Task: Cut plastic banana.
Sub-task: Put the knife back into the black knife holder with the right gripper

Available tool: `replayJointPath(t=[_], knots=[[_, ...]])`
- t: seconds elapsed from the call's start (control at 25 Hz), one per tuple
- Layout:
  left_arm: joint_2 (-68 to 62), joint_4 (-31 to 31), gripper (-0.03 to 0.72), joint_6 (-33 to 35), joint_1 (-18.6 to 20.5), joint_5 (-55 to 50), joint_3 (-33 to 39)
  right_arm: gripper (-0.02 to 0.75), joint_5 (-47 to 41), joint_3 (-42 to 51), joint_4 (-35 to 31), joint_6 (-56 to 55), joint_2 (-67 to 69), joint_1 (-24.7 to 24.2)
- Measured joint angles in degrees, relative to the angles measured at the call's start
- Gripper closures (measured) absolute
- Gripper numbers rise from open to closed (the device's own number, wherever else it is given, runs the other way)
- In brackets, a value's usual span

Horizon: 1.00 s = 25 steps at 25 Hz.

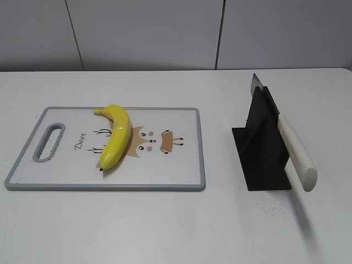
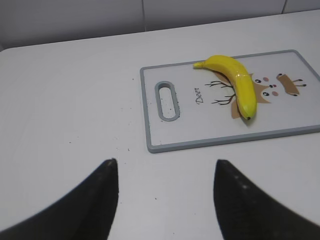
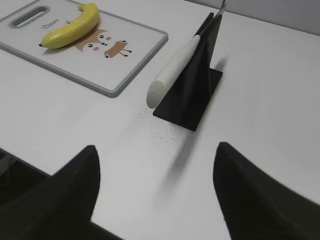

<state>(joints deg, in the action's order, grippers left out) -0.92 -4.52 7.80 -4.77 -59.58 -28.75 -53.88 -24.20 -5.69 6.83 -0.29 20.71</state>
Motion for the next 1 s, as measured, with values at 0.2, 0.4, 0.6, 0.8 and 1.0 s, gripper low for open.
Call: replayJointPath(t=[0.2, 0.4, 0.6, 0.8, 1.0], knots=[[0.0, 0.0, 0.103, 0.0, 0.0, 0.0, 0.0, 0.183, 0.0, 0.0, -0.18, -0.06, 0.0, -7.64], [0.0, 0.0, 0.103, 0.0, 0.0, 0.0, 0.0, 0.183, 0.0, 0.0, -0.18, -0.06, 0.0, -15.65], [0.0, 0.0, 0.104, 0.0, 0.0, 0.0, 0.0, 0.184, 0.0, 0.0, -0.24, -0.06, 0.0, -17.66], [0.0, 0.0, 0.104, 0.0, 0.0, 0.0, 0.0, 0.184, 0.0, 0.0, -0.3, -0.06, 0.0, -17.66], [0.0, 0.0, 0.104, 0.0, 0.0, 0.0, 0.0, 0.184, 0.0, 0.0, -0.35, -0.06, 0.0, -17.66]])
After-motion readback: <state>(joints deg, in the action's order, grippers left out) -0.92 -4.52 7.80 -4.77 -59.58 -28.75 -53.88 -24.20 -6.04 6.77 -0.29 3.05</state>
